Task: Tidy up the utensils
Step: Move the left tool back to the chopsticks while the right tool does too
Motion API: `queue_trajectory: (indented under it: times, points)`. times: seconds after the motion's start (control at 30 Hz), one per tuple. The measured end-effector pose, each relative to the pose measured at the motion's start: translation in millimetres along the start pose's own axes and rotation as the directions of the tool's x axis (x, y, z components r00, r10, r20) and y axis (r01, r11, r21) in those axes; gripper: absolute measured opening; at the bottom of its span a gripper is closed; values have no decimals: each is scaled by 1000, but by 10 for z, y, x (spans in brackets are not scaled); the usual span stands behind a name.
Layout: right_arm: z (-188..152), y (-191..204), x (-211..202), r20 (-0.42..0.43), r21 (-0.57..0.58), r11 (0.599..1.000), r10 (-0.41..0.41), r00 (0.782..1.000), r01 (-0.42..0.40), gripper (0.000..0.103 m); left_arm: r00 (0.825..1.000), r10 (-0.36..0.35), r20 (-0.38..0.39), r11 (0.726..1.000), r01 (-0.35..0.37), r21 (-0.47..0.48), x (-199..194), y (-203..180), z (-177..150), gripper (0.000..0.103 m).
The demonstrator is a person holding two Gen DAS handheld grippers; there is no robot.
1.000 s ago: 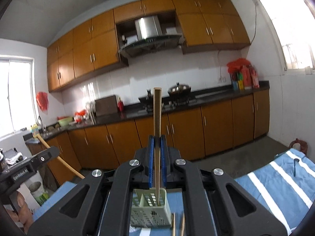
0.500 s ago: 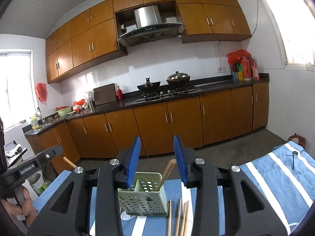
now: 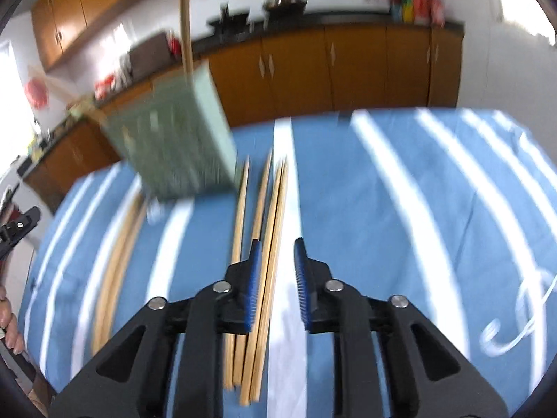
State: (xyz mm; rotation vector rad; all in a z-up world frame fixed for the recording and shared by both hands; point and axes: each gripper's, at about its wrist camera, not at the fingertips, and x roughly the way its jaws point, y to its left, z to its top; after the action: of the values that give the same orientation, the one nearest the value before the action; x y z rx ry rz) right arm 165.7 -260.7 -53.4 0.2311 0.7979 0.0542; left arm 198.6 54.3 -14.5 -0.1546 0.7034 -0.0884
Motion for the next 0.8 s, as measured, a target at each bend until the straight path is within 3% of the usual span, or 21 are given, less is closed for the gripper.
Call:
queue_trajectory:
  times: [0.27, 0.8]
  points:
    - [-207, 42, 172, -66, 2, 1000, 1, 998, -1, 19, 994, -16, -110, 1000, 17, 1, 239, -31, -438, 33]
    - [-249, 43, 235, -67, -45, 997, -58, 996, 55, 15, 985, -62, -161, 997, 67, 26, 353, -205, -492, 29]
